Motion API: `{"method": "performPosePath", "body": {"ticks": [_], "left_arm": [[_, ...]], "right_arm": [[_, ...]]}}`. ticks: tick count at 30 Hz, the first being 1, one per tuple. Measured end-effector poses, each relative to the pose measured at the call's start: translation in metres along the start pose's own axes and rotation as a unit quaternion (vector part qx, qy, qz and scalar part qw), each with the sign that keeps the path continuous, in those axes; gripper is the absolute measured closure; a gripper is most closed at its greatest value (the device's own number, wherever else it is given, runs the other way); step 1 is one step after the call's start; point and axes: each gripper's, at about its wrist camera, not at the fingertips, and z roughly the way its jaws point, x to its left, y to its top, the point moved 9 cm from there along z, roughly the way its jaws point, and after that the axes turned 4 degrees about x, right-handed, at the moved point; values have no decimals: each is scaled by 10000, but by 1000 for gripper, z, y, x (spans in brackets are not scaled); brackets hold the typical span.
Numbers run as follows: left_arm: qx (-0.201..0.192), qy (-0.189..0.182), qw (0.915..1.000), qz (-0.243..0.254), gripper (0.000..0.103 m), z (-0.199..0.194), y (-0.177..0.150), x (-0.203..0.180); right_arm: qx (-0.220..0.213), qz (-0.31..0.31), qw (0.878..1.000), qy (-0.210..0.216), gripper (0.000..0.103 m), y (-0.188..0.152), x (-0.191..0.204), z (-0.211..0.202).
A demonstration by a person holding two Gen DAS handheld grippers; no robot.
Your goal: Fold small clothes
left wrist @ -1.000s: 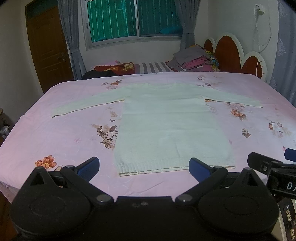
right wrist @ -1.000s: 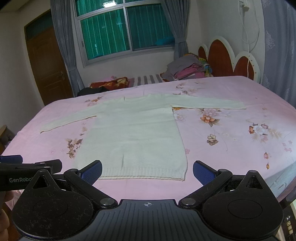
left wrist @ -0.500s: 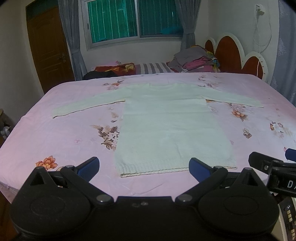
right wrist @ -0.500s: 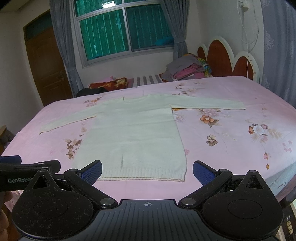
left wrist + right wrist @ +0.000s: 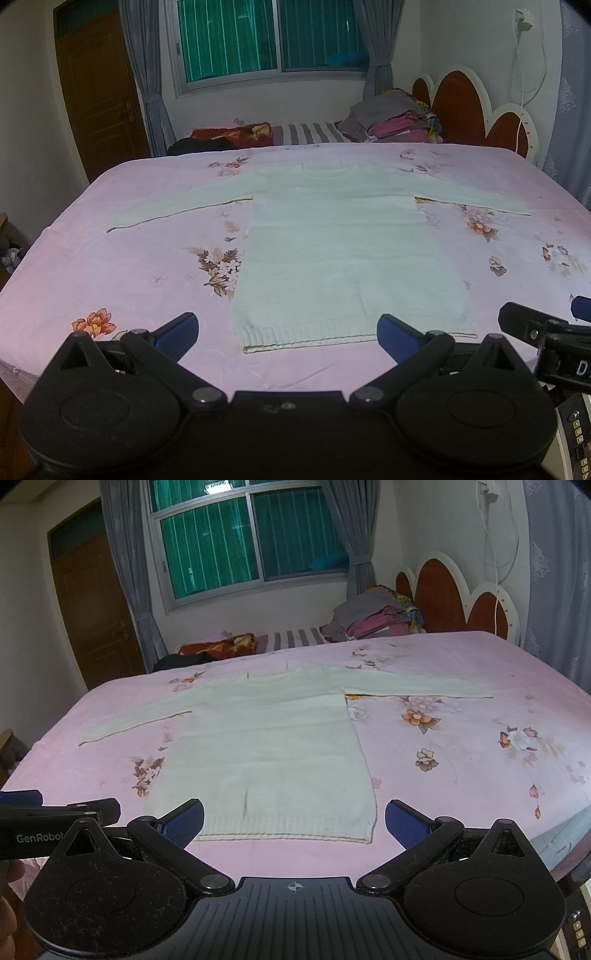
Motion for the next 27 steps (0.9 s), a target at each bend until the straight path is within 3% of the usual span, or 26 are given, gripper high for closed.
{"method": "performPosePath", "body": {"ticks": [27], "left_arm": [[273,88,9996,-5,1,49,17,17]], "right_arm": [[100,4,9998,-145,0,13,1,36]]}}
